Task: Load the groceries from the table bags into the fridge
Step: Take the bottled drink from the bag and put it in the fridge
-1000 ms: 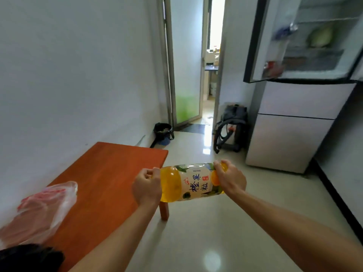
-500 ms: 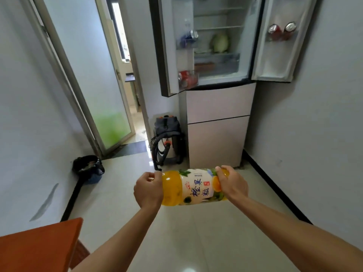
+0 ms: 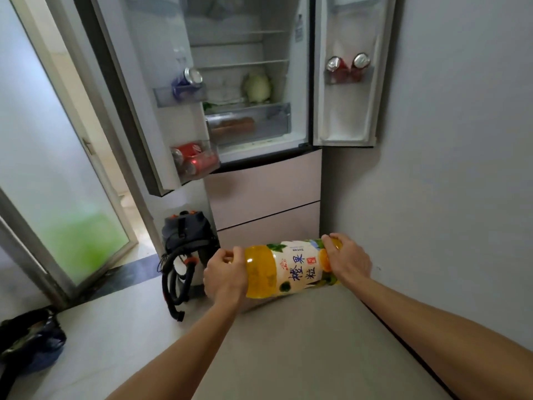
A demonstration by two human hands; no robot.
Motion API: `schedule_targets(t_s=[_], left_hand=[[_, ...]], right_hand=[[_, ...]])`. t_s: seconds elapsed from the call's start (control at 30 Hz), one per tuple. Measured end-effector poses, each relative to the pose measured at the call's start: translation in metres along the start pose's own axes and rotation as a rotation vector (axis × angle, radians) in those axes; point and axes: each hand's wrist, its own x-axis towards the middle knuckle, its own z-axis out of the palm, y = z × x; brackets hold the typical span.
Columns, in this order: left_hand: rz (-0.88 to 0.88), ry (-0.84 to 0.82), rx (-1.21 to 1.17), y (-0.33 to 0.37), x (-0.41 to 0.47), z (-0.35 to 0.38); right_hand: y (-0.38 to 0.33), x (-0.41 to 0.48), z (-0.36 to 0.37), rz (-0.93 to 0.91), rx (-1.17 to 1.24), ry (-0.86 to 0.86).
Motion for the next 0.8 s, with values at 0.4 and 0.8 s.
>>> schedule_targets(t_s=[0.4,0.8], left_hand=[[0.021,0.144,-0.033,0.105,0.177,0.159],[0.101,0.241,-0.231,0.164,0.402,0.253]], right_hand=[[-0.058,0.289,0.020,-0.175,0.035,0.013],[-0.185,0.521,0.076,-0.371,0.130,0.120]])
